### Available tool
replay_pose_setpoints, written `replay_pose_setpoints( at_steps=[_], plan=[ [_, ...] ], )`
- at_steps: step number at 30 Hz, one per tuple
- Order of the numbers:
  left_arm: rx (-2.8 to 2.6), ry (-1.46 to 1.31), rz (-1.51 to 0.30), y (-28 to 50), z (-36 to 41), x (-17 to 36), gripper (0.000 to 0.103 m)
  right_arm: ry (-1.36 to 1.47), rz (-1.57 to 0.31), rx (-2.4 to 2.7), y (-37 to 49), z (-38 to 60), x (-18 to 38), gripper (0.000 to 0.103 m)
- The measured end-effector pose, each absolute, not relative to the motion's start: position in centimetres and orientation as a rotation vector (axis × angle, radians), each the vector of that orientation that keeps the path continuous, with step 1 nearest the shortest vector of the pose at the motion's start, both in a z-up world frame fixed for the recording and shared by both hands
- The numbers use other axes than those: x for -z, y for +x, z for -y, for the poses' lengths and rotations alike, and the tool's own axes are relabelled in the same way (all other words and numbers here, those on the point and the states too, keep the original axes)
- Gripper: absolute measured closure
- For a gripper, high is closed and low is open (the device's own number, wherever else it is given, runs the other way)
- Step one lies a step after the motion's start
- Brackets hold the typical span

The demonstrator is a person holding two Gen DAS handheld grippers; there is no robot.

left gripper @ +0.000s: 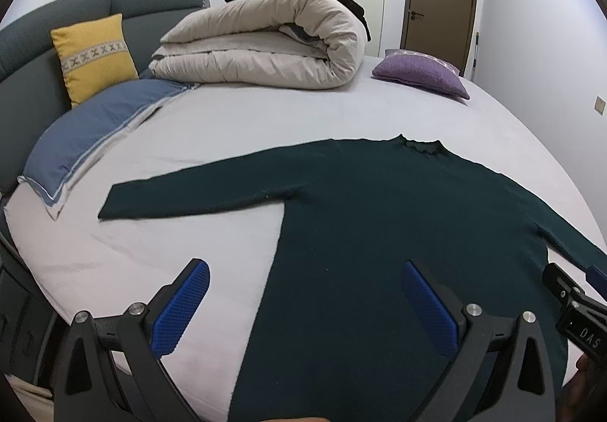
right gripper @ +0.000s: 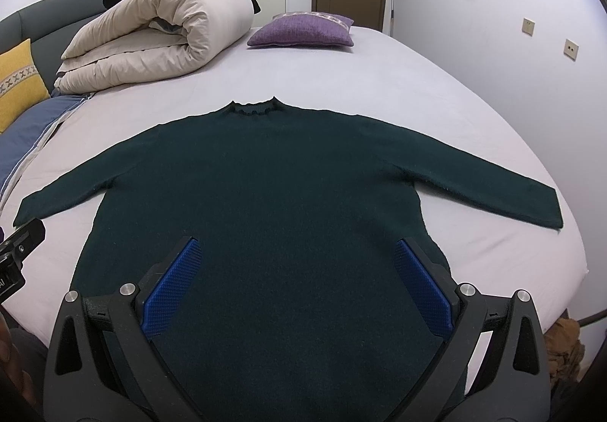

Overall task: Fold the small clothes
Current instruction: 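Grasp the sweater's sleeve cuff with the right gripper and lift it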

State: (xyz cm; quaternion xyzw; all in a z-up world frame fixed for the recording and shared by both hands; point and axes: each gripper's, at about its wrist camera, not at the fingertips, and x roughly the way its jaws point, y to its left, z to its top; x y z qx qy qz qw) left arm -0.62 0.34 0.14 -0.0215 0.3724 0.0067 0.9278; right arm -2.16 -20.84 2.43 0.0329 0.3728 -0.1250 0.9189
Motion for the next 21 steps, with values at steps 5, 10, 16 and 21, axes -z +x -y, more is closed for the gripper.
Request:
replay_pose_setpoints(
  at_steps=[5, 10, 16, 21],
  plan=[
    [0.029, -0.128, -0.825, 0.3, -1.4, 1.1, 0.0, 0.27, -0.745, 0.237, -2.7, 28.0, -2.0, 0.0],
    [0.088, -0.229, -0.883, 1.6, -1.8, 2.7, 0.0, 0.669, -0.637, 0.358, -6.8, 44.1, 0.0, 0.001],
    [0.238, -0.411, -0.965, 4.3, -0.2, 5.5, 0.0, 1.074, -0.539, 0.565, -13.7, 60.9, 5.7, 0.008],
    [0.279, -0.344, -1.072, 6.2, 2.6, 7.4, 0.0, 1.209, -0.444, 0.575, -14.5, 66.7, 8.2, 0.02]
  ],
)
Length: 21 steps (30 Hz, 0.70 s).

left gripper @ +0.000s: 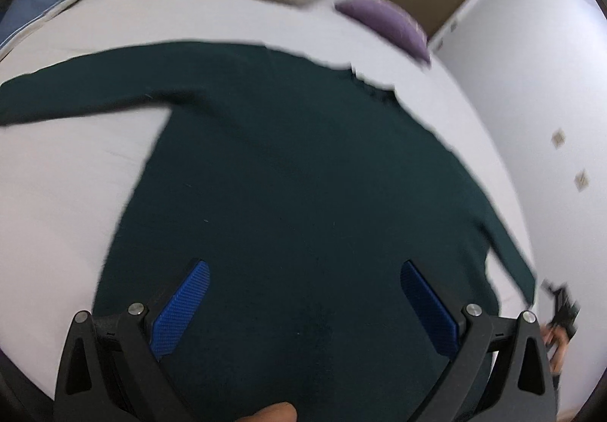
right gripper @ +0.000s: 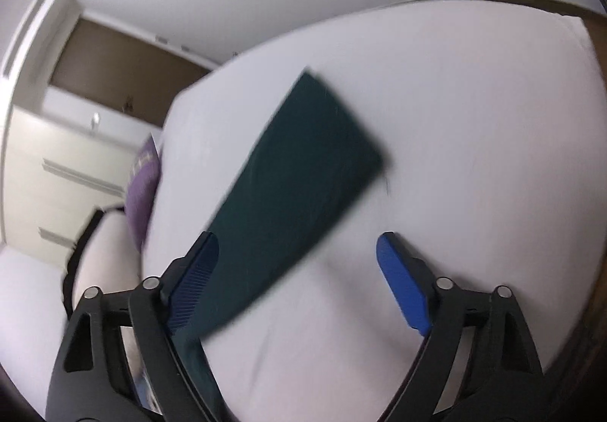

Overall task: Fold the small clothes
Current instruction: 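Grasp the sweater's sleeve cuff with the right gripper and lift it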

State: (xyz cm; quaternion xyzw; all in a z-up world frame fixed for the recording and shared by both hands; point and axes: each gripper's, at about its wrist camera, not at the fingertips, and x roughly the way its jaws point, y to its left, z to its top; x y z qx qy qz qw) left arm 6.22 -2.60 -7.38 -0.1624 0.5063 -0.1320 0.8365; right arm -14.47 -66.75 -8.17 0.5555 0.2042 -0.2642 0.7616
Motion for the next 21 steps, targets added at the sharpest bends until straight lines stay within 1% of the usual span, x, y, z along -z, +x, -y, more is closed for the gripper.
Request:
replay_pose_setpoints(
  at_steps=[2, 3, 4, 5, 6, 7, 9, 11, 15, 19, 21],
  plan=[
    [0.289, -0.339, -1.11, 7.0, 3.0, 8.0, 0.0, 1.206, -0.412, 0.572, -13.7, 68.3, 8.4, 0.024],
    [0.289, -0.357, -1.111, 7.3, 3.0, 8.2, 0.0, 1.21, -0.401, 0.565, -13.1, 69.0, 8.6, 0.029],
    [0.296, -0.384, -1.11, 7.6, 2.8, 8.4, 0.0, 1.217, -0.395, 0.557, -12.6, 69.8, 8.7, 0.038],
    [0.309, -0.409, -1.113, 8.0, 2.7, 8.5, 0.0, 1.221, -0.391, 0.552, -12.2, 70.8, 8.8, 0.044],
    [0.321, -0.424, -1.119, 8.4, 2.6, 8.8, 0.0, 1.222, -0.396, 0.546, -11.7, 71.4, 8.9, 0.059],
    [0.344, -0.451, -1.128, 8.9, 2.4, 9.1, 0.0, 1.221, -0.412, 0.541, -11.2, 71.9, 9.0, 0.078],
    [0.375, -0.482, -1.133, 9.4, 2.3, 9.7, 0.0, 1.204, -0.452, 0.565, -10.3, 72.6, 8.9, 0.095],
    [0.399, -0.488, -1.124, 9.7, 1.9, 9.7, 0.0, 1.154, -0.464, 0.578, -9.6, 72.6, 7.9, 0.095],
    [0.422, -0.503, -1.098, 11.4, 0.7, 9.4, 0.0, 0.975, -0.483, 0.507, -5.4, 68.9, 3.0, 0.096],
    [0.445, -0.543, -1.05, 13.3, -0.7, 9.0, 0.0, 0.791, -0.528, 0.305, 2.3, 60.0, -2.5, 0.096],
    [0.452, -0.559, -1.022, 14.1, -1.5, 8.7, 0.0, 0.713, -0.558, 0.166, 6.8, 53.8, -4.5, 0.096]
  ],
)
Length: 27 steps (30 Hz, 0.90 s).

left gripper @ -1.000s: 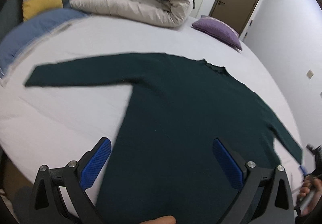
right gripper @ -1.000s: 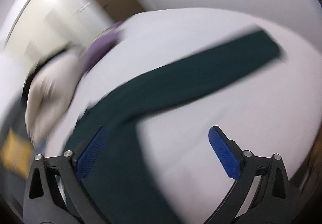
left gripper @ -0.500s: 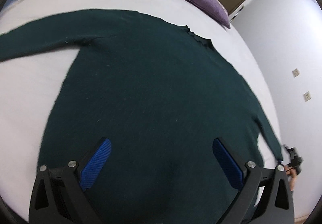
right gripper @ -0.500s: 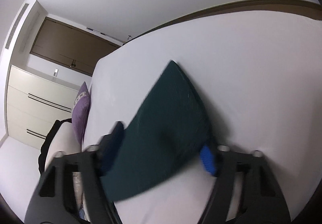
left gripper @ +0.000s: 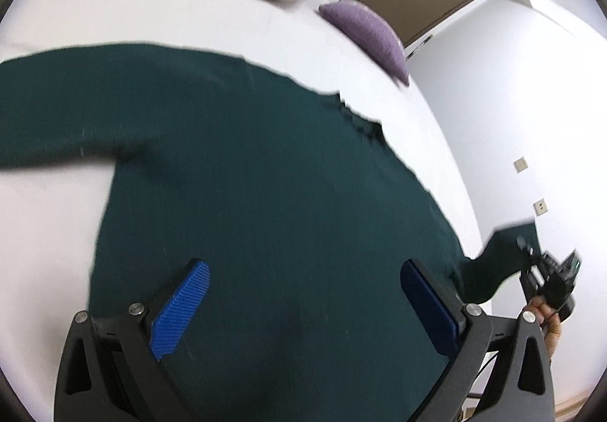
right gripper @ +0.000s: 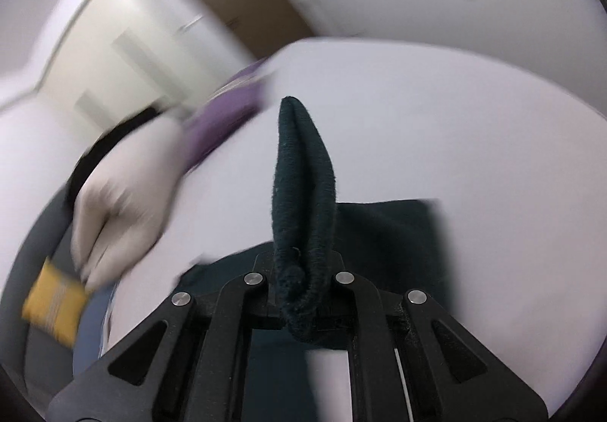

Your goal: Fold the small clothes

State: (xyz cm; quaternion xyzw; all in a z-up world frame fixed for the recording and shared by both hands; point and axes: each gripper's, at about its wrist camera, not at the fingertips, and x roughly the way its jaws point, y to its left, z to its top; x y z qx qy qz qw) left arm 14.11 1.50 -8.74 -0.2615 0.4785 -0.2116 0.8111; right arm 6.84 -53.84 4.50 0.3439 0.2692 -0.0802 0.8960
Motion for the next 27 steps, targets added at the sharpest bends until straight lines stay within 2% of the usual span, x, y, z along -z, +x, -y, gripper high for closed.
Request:
replay_pose_setpoints(
  at_steps=[5, 8, 11, 12, 13, 15, 20, 24, 27],
  plan=[
    [0.449, -0.613, -0.978, 15.4, -3.9, 9.4, 0.0, 0.583, -0.656, -0.084, 15.7, 38.7, -4.6, 0.096],
    [0.435, -0.666, -0.973, 15.7, -5.6, 10.0, 0.0, 0.547, -0.745, -0.181, 18.8, 30.2, -0.8, 0.095],
    [0.44, -0.729, -0.966, 16.0, -6.6, 10.2, 0.0, 0.478, -0.829, -0.201, 19.2, 22.7, 4.3, 0.087],
    [0.437, -0.731, -0.965, 16.0, -6.6, 10.2, 0.0, 0.466, -0.851, -0.207, 19.4, 21.8, 5.7, 0.073],
    [0.433, -0.729, -0.967, 16.1, -6.6, 10.3, 0.0, 0.47, -0.857, -0.227, 19.8, 21.0, 6.9, 0.048],
    [0.432, -0.732, -0.975, 16.3, -6.3, 10.5, 0.0, 0.505, -0.856, -0.247, 19.5, 19.7, 8.8, 0.032],
    [0.414, -0.669, -0.989, 16.4, -4.7, 10.1, 0.0, 0.53, -0.788, -0.21, 15.2, 24.1, 8.2, 0.03],
    [0.433, -0.636, -0.997, 17.7, -2.3, 9.4, 0.0, 0.68, -0.745, -0.159, 11.9, 28.7, 8.0, 0.025],
    [0.401, -0.547, -1.02, 19.1, -0.2, 9.3, 0.001, 0.621, -0.765, -0.18, 10.1, 29.2, 8.1, 0.025]
  ],
)
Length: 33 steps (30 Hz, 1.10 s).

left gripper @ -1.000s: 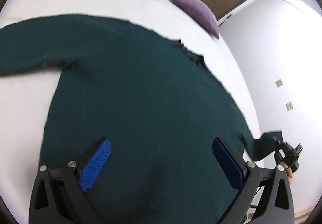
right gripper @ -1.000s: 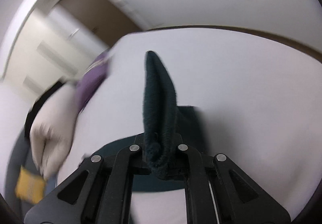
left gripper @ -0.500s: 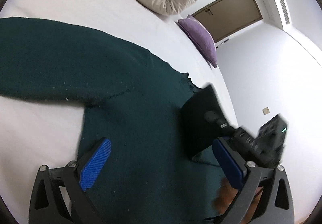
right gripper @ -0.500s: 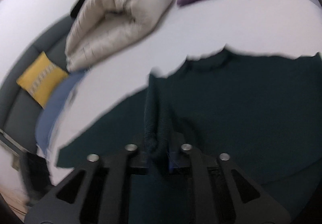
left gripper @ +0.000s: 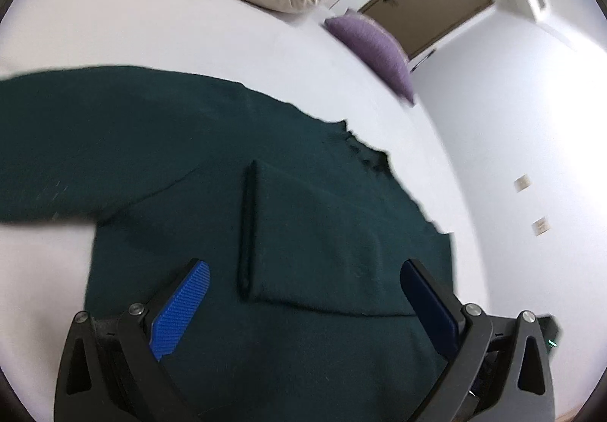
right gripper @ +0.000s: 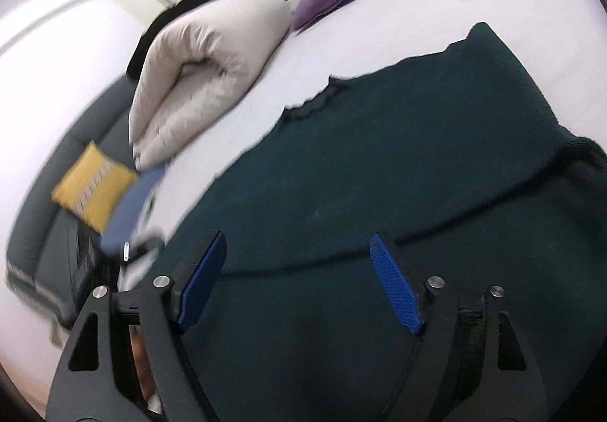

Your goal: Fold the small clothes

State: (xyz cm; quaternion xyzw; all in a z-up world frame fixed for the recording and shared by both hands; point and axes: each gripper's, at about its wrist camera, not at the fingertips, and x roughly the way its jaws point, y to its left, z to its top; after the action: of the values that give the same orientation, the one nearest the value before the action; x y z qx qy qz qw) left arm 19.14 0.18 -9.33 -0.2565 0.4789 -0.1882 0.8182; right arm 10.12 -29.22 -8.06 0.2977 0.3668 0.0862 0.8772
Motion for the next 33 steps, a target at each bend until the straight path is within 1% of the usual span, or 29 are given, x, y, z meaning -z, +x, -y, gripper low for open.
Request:
replay_pose_setpoints(
  at_steps=[2, 3, 4, 5, 6, 7, 9, 11, 12, 13, 15, 20, 24, 26, 28, 29, 30, 31, 32, 33],
  plan=[
    [0.374, -0.506, -1.069, 20.3, 0.9, 10.0, 0.004, 0.624, -0.764, -0.193, 8.8, 30.0, 8.5, 0.025],
    [0.363, -0.487, -1.093, 20.9, 1.4, 10.4, 0.008, 0.648, -0.759, -0.191, 8.4, 30.7, 8.7, 0.025],
    [0.351, -0.465, -1.105, 21.3, 1.8, 10.5, 0.01, 0.69, -0.757, -0.181, 8.2, 31.7, 9.1, 0.025],
    [0.33, -0.436, -1.112, 21.7, 2.1, 10.7, 0.016, 0.732, -0.758, -0.17, 8.1, 32.7, 9.5, 0.025],
    [0.314, -0.419, -1.113, 22.1, 2.4, 10.7, 0.025, 0.793, -0.76, -0.156, 7.9, 34.2, 10.1, 0.025],
    [0.301, -0.4, -1.116, 22.6, 2.7, 10.7, 0.03, 0.867, -0.761, -0.143, 7.7, 35.7, 10.9, 0.026],
    [0.266, -0.357, -1.136, 23.3, 3.1, 10.7, 0.063, 0.99, -0.745, -0.146, 7.8, 38.0, 12.2, 0.027],
    [0.252, -0.331, -1.146, 24.0, 3.5, 10.5, 0.074, 1.097, -0.734, -0.16, 7.9, 40.0, 13.0, 0.027],
    [0.259, -0.321, -1.146, 24.2, 3.6, 10.3, 0.084, 1.135, -0.734, -0.163, 8.2, 40.8, 13.1, 0.027],
    [0.271, -0.312, -1.143, 24.4, 3.8, 10.0, 0.088, 1.152, -0.734, -0.159, 8.3, 41.3, 13.2, 0.027],
    [0.292, -0.293, -1.119, 24.7, 4.1, 8.9, 0.091, 1.198, -0.737, -0.135, 8.8, 42.3, 13.6, 0.027],
    [0.324, -0.284, -1.031, 25.0, 4.3, 5.9, 0.092, 1.307, -0.707, -0.081, 10.0, 45.2, 14.1, 0.027],
    [0.351, -0.305, -0.942, 25.2, 4.1, 3.9, 0.092, 1.292, -0.594, -0.012, 9.4, 47.9, 12.8, 0.027],
    [0.367, -0.32, -0.918, 25.4, 4.6, 4.2, 0.092, 1.357, -0.55, -0.008, 8.8, 49.9, 13.5, 0.03],
    [0.362, -0.315, -0.917, 25.5, 4.8, 5.6, 0.092, 1.404, -0.506, 0.009, 7.7, 51.5, 14.4, 0.046],
    [0.35, -0.296, -0.929, 25.6, 5.0, 6.8, 0.092, 1.416, -0.481, 0.013, 7.3, 52.1, 14.8, 0.05],
    [0.329, -0.279, -0.954, 25.9, 5.4, 8.2, 0.092, 1.427, -0.459, 0.014, 6.8, 52.5, 15.2, 0.057],
    [0.313, -0.275, -0.985, 26.2, 5.6, 9.8, 0.092, 1.431, -0.445, 0.01, 6.4, 52.6, 15.8, 0.067],
    [0.306, -0.284, -1.006, 26.2, 5.5, 11.3, 0.091, 1.405, -0.449, 0.021, 6.2, 52.5, 16.1, 0.072],
    [0.315, -0.294, -0.983, 26.0, 5.2, 11.6, 0.091, 1.354, -0.475, 0.026, 6.3, 52.2, 16.1, 0.075]
  ],
)
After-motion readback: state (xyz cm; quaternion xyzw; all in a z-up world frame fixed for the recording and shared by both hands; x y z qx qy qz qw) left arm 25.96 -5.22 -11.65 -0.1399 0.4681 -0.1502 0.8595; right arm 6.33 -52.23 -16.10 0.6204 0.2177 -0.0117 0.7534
